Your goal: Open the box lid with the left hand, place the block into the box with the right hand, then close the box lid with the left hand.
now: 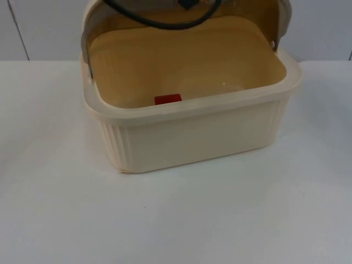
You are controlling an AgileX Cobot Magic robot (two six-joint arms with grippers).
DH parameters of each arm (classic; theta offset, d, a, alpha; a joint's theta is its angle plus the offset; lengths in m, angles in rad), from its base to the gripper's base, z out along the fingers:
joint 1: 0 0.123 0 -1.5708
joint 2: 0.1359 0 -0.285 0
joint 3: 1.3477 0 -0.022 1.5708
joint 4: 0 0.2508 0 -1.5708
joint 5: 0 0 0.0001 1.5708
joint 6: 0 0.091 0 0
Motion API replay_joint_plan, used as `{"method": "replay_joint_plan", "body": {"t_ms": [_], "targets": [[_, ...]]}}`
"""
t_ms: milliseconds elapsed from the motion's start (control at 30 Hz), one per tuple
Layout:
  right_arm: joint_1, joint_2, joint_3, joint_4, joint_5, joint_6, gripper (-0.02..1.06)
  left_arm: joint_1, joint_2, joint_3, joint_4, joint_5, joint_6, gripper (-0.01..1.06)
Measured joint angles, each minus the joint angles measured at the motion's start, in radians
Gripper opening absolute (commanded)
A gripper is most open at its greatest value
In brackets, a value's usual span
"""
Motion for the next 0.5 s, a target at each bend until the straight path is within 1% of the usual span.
{"method": "replay_joint_plan", "body": {"t_ms": [67, 200, 233, 333, 367, 433, 467, 500], "targets": [[0.0, 0.0, 0.0, 0.0, 0.0, 0.0, 1.05, -0.005, -0.009, 0.0, 0.031, 0.013, -0.031, 0.0], [0.0, 0.0, 0.0, 0.0, 0.0, 0.007, 1.05, -0.016, -0.023, 0.0, 0.069, 0.013, -0.055, 0.0], [0.0, 0.0, 0.0, 0.0, 0.002, 0.009, 1.05, -0.021, -0.028, 0.006, 0.074, 0.002, -0.058, 0.0], [0.0, -0.009, 0.0, 0.0, 0.002, 0.013, 1.05, -0.04, -0.045, 0.062, 0.108, -0.07, -0.063, 0.0], [0.0, -0.009, 0.0, 0.0, 0.002, 0.013, 1.05, -0.04, -0.045, 0.062, 0.108, -0.07, -0.063, 0.0], [0.0, -0.016, 0.0, 0.0, 0.004, 0.013, 1.05, -0.052, -0.05, 0.119, 0.141, -0.12, -0.063, 0.0], [0.0, -0.023, 0.0, 0.0, 0.004, 0.013, 1.05, -0.061, -0.054, 0.154, 0.156, -0.168, -0.063, 0.0], [0.0, -0.023, 0.0, 0.0, 0.004, 0.013, 1.05, -0.068, -0.063, 0.171, 0.171, -0.185, -0.063, 0.0]]}}
